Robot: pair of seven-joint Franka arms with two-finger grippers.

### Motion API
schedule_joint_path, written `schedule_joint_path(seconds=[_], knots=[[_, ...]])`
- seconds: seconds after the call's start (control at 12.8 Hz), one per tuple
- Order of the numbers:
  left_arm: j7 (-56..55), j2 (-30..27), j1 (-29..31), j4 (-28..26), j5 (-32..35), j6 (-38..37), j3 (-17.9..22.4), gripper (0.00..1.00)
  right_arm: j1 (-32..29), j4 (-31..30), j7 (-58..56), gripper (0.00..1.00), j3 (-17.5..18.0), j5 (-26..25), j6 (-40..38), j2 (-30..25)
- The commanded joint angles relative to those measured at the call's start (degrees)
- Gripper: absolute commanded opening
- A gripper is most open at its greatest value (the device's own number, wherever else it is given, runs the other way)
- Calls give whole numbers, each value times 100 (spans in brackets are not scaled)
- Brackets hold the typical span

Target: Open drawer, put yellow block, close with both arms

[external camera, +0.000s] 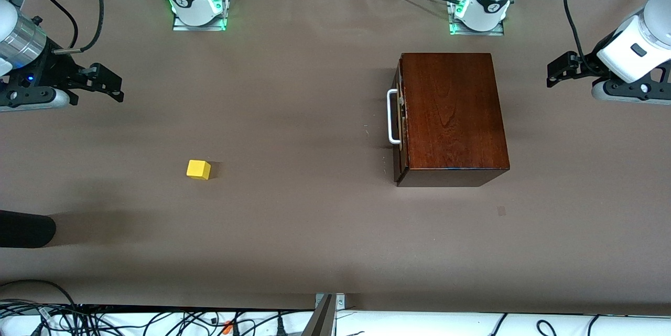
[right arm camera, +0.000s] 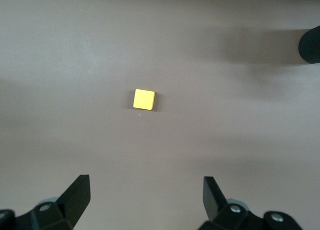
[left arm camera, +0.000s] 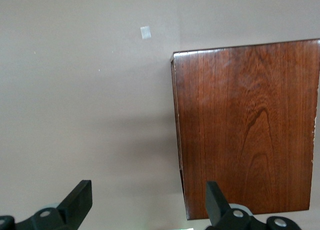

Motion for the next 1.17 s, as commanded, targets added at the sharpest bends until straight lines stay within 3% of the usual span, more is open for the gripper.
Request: schedule_joint_path(seconds=[0.0,0.7,1.1], knots=[[-7,100,37,187,-55,-200,-10,100,-51,138,-54,100,29,-42,-32,59],[28,311,-33,196,-46,-332,-19,100,-59,138,-54,100,29,-42,-23,59],[-347,662,-112,196,-64,-70,-843,100,-51,138,-54,100,29,-42,-32,59]])
